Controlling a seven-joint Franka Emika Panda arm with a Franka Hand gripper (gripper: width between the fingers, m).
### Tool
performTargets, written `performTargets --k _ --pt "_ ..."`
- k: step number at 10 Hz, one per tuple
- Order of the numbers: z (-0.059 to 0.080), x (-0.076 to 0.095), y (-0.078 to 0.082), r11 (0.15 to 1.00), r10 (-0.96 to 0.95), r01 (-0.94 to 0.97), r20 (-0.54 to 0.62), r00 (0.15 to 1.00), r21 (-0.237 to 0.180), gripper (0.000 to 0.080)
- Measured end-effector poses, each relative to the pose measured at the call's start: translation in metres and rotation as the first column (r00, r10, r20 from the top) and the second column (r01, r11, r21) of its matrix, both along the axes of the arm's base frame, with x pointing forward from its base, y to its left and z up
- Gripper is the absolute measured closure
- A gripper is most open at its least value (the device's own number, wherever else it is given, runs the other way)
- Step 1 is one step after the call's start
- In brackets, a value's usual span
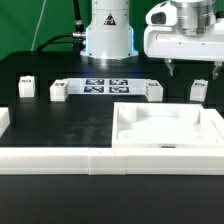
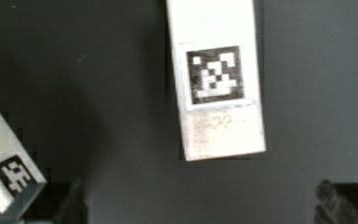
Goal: Assemble one leg
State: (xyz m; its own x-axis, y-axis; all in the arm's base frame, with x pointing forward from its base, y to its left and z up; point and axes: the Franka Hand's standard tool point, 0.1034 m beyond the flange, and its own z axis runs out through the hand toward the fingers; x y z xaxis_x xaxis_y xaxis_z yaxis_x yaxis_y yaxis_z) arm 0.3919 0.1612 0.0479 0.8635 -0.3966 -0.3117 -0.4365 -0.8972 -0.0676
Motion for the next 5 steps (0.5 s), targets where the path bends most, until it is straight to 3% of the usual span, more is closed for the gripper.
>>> performTargets --k 5 --pt "-0.0043 -0.0088 0.0046 0.989 0.076 -0.032 -0.310 0.948 0.146 0.0151"
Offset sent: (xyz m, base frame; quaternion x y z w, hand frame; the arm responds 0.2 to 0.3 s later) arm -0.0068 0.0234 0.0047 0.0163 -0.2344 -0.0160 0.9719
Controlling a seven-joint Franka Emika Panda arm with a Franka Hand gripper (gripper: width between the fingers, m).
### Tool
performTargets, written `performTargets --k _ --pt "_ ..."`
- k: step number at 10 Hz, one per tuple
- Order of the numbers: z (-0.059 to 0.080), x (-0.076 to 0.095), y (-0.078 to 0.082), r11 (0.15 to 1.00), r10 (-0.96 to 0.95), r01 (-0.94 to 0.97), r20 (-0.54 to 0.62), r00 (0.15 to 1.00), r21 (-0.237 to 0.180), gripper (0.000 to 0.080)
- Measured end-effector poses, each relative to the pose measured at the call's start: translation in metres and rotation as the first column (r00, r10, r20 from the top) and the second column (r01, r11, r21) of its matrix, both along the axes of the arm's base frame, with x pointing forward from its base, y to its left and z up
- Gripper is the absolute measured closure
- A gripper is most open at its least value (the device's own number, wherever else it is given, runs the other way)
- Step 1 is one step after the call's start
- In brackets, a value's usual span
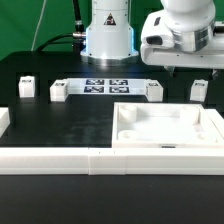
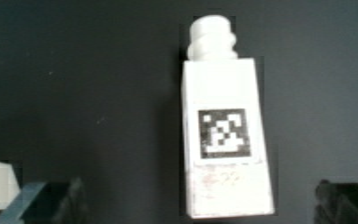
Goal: Assemble one leg
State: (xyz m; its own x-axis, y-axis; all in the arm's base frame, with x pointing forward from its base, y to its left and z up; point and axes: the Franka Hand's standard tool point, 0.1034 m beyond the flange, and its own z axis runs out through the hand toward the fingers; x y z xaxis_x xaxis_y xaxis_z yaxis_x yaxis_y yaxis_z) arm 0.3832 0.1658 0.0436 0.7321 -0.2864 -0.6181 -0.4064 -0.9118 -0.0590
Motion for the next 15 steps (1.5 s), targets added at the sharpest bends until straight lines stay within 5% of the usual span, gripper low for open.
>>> performTargets --k 4,11,12,13,15 --pt "-0.016 -0.008 0.008 0.996 0.023 -0.002 -0.241 0.970 0.086 0.0151" --pt "-0.035 -0.012 0.023 0.998 0.028 -0.014 -0.218 0.975 0.066 0.0151" --pt "-0.035 -0.012 0.023 0.998 0.028 -0.014 -0.218 0.975 0.066 0.0272" --pt "-0.035 -0.012 0.023 0.998 0.028 -0.014 -0.218 0.975 0.066 0.0272" --pt "-0.035 -0.012 0.023 0.998 0.028 -0.014 -0.218 0.975 0.066 0.0510"
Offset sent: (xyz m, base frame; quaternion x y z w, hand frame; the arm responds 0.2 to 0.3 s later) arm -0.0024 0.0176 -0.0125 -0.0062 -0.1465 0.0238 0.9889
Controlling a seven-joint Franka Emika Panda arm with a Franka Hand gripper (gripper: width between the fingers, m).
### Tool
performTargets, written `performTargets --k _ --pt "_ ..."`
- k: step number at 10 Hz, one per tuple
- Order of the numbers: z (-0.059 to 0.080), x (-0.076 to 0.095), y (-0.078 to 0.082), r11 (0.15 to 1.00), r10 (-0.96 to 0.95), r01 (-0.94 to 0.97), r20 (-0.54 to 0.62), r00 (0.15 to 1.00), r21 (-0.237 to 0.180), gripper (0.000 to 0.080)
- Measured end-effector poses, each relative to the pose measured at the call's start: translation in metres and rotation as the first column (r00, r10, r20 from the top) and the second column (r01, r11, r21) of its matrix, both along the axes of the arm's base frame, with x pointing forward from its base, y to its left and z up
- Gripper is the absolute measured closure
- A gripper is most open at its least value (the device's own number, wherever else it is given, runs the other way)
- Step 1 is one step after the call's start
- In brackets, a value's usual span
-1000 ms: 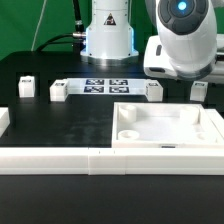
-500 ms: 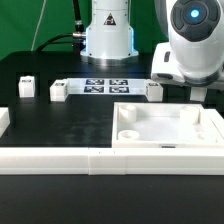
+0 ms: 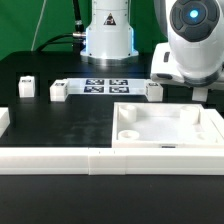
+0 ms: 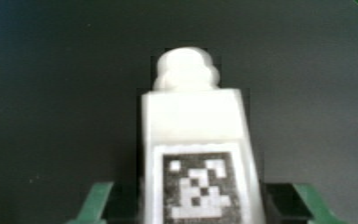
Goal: Assemble one leg
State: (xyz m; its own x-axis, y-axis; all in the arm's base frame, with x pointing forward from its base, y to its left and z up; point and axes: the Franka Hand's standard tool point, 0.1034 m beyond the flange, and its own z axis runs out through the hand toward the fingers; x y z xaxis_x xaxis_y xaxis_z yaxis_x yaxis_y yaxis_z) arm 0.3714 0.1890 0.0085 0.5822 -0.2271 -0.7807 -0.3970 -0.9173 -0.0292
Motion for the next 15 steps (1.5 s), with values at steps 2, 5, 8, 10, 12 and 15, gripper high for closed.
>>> performTargets --k 2,5,8,10,12,15 --pt "0.000 0.000 0.000 1.000 0.000 0.000 0.000 1.000 0.000 0.0510" --pt "0.000 0.000 0.000 1.000 0.000 0.000 0.000 1.000 0.000 0.0510" --pt "0.024 0.022 -0.013 1.000 0.018 -0.018 0.042 0.999 0.009 0.0509" --pt "0.043 0.037 -0.020 1.000 0.023 -0.024 0.079 0.997 0.010 0.0509" --pt "0.051 0.048 -0.018 1.000 0.022 -0.023 0.116 0.993 0.006 0.0509" --pt "0.048 0.053 -0.015 0.998 0.017 0.004 0.338 0.941 -0.061 0.0509"
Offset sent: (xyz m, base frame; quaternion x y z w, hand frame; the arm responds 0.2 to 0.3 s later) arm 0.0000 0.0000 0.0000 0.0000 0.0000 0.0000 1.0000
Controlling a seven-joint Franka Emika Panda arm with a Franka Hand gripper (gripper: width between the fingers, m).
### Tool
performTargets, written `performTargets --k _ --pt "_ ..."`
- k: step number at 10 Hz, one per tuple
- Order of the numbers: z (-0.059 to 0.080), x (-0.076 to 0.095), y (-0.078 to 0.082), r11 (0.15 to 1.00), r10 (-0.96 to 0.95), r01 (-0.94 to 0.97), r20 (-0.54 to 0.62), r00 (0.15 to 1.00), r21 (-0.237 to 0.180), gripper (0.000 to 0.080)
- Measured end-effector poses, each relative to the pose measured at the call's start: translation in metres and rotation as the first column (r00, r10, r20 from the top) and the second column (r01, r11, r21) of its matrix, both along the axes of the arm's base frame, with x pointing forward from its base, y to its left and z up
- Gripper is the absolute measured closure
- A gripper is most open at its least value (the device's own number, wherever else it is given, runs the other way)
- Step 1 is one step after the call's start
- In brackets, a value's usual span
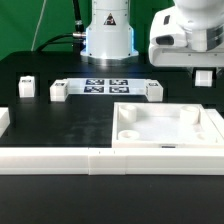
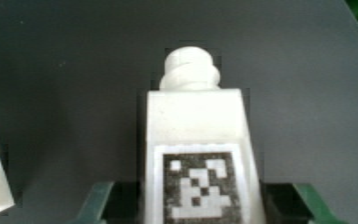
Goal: Assemble one leg
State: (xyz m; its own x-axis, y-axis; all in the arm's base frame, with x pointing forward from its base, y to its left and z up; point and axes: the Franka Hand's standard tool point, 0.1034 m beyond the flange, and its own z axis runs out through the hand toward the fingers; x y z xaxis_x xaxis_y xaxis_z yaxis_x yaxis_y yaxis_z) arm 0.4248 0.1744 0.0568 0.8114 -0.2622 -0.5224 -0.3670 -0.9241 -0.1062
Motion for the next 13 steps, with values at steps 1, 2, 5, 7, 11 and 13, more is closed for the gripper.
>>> performTargets --k 1,2,5,7,11,13 --pt "-0.001 0.006 0.001 1.000 -0.013 0.015 0.080 0.997 -0.022 0.0509" --pt "-0.003 0.006 0.001 0.999 -0.012 0.018 0.149 0.989 -0.038 0.0509" --pt "0.000 0.025 -0.010 0.989 0.112 -0.062 0.418 0.902 -0.132 0.0509" --pt "0.009 0.039 -0.009 0.986 0.147 -0.077 0.533 0.833 -0.150 0.0509" --pt "0.042 0.045 -0.007 0.981 0.176 -0.098 0.567 0.804 -0.166 0.0509" --pt "0.039 0.043 -0.007 0.981 0.178 -0.099 0.569 0.803 -0.166 0.0509"
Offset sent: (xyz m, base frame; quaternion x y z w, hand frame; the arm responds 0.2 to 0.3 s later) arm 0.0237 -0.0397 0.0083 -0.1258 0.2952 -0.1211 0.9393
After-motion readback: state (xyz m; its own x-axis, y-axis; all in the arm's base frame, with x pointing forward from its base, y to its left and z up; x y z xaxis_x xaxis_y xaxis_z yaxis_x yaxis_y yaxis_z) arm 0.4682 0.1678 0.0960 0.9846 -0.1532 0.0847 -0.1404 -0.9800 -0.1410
